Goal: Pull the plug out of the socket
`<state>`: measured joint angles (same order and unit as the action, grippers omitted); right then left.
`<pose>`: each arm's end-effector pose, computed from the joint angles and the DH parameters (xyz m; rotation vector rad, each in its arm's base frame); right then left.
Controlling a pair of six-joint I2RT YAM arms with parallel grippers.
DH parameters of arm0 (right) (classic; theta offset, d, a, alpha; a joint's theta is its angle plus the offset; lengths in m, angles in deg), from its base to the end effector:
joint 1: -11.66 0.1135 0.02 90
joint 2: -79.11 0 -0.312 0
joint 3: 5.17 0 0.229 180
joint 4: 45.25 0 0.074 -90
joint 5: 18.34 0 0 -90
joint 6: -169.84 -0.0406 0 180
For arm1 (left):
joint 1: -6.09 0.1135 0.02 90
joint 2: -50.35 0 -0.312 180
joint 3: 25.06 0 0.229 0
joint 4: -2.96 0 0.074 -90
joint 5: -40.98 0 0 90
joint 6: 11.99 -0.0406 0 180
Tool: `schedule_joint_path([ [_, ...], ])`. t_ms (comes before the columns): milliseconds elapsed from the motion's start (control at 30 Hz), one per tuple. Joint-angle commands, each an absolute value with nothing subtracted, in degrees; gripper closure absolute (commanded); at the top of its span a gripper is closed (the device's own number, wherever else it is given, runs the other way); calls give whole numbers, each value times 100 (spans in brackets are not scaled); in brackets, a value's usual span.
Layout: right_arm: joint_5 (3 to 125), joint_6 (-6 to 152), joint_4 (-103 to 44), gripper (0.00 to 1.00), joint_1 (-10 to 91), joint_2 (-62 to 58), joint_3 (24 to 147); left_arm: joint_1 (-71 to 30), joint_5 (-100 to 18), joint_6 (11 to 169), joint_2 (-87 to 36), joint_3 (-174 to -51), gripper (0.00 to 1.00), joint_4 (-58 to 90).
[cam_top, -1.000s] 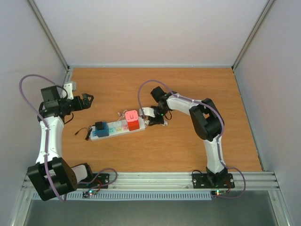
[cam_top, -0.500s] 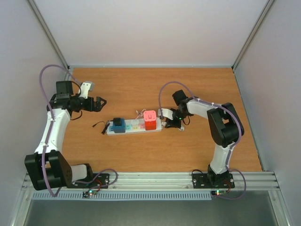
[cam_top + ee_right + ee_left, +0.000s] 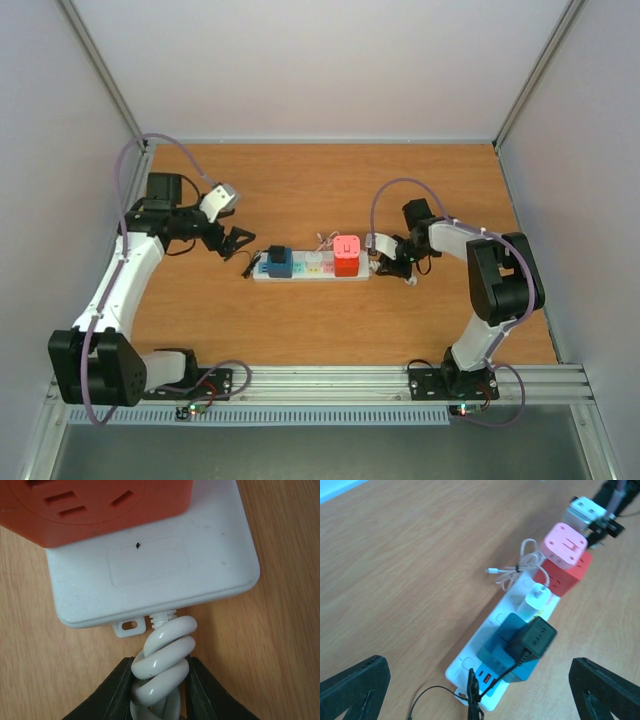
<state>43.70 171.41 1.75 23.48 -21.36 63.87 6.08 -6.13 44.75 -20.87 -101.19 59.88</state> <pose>0.2840 0.0789 0.1933 -2.1268 1.5945 0.3351 0.2116 -0.0277 0.3467 0.9305 2.0574 -0.6218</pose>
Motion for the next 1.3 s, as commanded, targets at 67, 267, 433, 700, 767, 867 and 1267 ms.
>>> schedule_joint_path([
  [67, 4959, 17426, 474, 81, 1913, -2228, 6130, 46, -509, 3225, -2253, -10063, 0, 6353],
  [267, 4698, 17323, 640, 43, 1676, -1974, 6432, -355, -569, 2404, -2424, -10036, 0, 6534],
  [433, 4438, 17211, 966, 23, 1543, -1648, 6705, -399, -484, 2101, -2602, -10095, 2, 6494],
  [700, 3857, 16897, 1446, 6, 1518, -1071, 7412, -462, -421, 1444, -2780, -10130, 9, 6425],
  [767, 3642, 16751, 1542, 6, 1519, -1010, 7673, -515, -465, 1416, -2779, -10108, 11, 6226],
  [867, 3150, 16359, 1556, 5, 1574, -927, 8071, -601, -543, 1379, -2849, -10080, 17, 5976],
  [1267, 2867, 14586, -383, 5, 3272, -610, 7711, -991, -731, 1442, -3293, -10019, 31, 5438],
])
